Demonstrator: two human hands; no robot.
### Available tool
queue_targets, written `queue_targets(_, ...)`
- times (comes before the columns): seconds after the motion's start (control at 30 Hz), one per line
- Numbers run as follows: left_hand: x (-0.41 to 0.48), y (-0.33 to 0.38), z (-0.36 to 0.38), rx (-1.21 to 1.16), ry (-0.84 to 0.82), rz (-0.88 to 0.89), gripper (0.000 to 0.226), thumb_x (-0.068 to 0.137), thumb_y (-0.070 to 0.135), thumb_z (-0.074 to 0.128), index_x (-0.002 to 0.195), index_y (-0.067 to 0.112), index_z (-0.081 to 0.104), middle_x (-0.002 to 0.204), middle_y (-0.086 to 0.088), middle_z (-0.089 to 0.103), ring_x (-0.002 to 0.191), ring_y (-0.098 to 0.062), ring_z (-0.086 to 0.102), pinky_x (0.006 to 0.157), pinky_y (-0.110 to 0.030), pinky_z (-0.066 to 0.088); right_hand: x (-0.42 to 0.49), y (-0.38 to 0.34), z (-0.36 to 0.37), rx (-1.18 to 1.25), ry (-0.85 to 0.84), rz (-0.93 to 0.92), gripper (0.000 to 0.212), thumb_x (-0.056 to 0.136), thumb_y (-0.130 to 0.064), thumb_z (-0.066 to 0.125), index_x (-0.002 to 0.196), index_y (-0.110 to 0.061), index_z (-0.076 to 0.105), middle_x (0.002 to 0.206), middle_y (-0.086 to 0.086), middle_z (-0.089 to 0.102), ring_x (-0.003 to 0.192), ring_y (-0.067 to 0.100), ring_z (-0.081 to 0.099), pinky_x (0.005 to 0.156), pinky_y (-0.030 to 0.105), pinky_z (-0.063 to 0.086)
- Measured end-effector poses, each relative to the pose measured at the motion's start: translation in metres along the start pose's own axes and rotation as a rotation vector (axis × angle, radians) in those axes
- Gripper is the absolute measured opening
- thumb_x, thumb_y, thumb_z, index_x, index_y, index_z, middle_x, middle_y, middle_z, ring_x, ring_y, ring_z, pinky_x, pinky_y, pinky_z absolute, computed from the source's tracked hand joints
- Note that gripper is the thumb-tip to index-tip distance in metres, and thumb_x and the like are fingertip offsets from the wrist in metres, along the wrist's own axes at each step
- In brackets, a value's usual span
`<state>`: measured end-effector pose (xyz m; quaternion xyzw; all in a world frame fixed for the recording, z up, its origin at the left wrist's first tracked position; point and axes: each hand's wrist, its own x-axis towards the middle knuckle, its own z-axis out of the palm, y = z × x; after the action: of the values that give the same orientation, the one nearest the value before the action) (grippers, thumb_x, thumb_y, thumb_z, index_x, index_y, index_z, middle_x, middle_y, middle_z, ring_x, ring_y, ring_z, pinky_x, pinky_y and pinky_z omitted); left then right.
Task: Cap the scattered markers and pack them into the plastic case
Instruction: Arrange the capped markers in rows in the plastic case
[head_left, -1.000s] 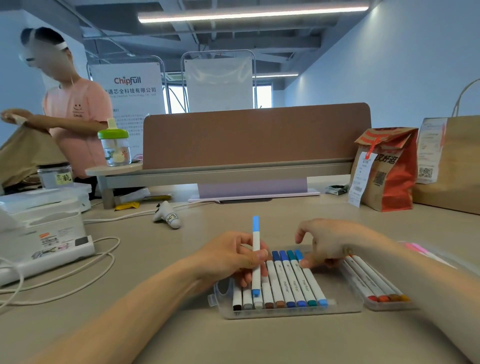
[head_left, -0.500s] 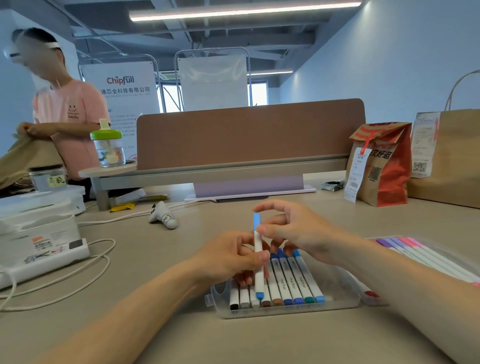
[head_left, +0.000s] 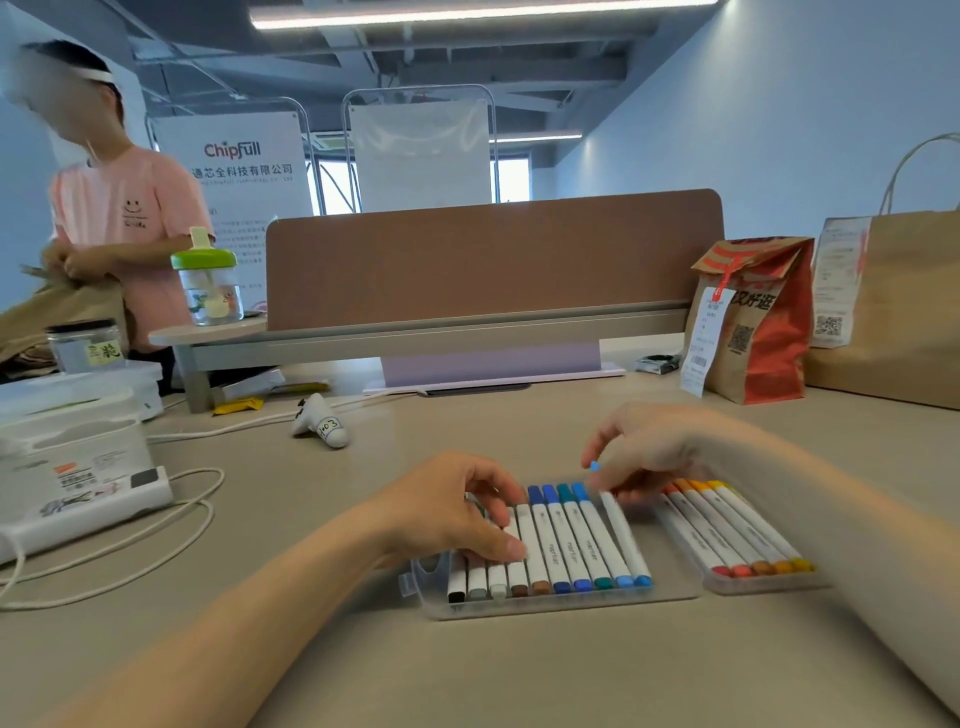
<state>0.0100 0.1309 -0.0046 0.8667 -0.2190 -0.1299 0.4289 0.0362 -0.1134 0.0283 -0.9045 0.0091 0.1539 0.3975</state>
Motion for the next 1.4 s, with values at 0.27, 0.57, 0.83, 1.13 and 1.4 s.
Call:
queue_targets(0.27, -0.002, 0.0, -0.001, 0.011, 0.005, 0.005, 0.037, 0.074, 0.01, 0.083, 0.106, 0.018, 0.066, 0.102, -0.004, 0.068, 0.073, -0.009, 0.072, 0.067, -0.021, 0.056, 0.004, 0.0, 0.009, -0.288, 0.068, -0.06, 0.038, 0.077, -0.029, 0.083, 0.106, -0.019, 0.06, 0.088, 0.004, 0.072, 0.069, 0.013, 0.068, 0.058, 0.021, 0.055)
queue_targets(0.57, -0.003, -0.021, -0.063, 0.35, 0.431, -0.097, 0.025, 0.083, 0.033, 0.076, 0.081, 0.01, 0.066, 0.064, -0.003, 0.063, 0.05, -0.012, 0.055, 0.047, -0.022, 0.046, 0.002, 0.003, -0.003, -0.443, -0.098, -0.04, 0.036, 0.075, -0.028, 0.084, 0.099, -0.021, 0.058, 0.09, 0.002, 0.066, 0.076, 0.015, 0.061, 0.065, 0.023, 0.054)
queue_targets(0.83, 0.001, -0.036, -0.06, 0.514, 0.211, -0.418, 0.044, 0.084, 0.054, 0.068, 0.089, 0.011, 0.069, 0.076, -0.002, 0.069, 0.062, -0.012, 0.061, 0.05, -0.02, 0.049, 0.009, 0.001, 0.004, -0.614, -0.08, -0.053, 0.023, 0.082, -0.03, 0.077, 0.089, -0.022, 0.057, 0.098, 0.002, 0.065, 0.082, 0.015, 0.061, 0.065, 0.022, 0.053)
queue_targets(1.13, -0.001, -0.027, -0.07, 0.474, 0.095, -0.444, 0.03, 0.08, 0.039, 0.078, 0.093, 0.012, 0.073, 0.076, -0.003, 0.071, 0.061, -0.013, 0.061, 0.053, -0.02, 0.051, 0.006, 0.003, -0.003, -0.496, -0.119, -0.06, 0.025, 0.078, -0.031, 0.081, 0.088, -0.021, 0.059, 0.093, 0.0, 0.065, 0.085, 0.014, 0.06, 0.065, 0.022, 0.051)
queue_targets(1.4, -0.002, -0.024, -0.068, 0.619, 0.089, -0.511, 0.026, 0.084, 0.03, 0.072, 0.089, 0.004, 0.071, 0.069, -0.005, 0.07, 0.048, -0.012, 0.06, 0.049, -0.02, 0.051, 0.008, 0.004, -0.004, -0.462, -0.147, -0.06, 0.027, 0.076, -0.031, 0.082, 0.087, -0.019, 0.061, 0.085, -0.001, 0.066, 0.078, 0.013, 0.059, 0.06, 0.021, 0.05)
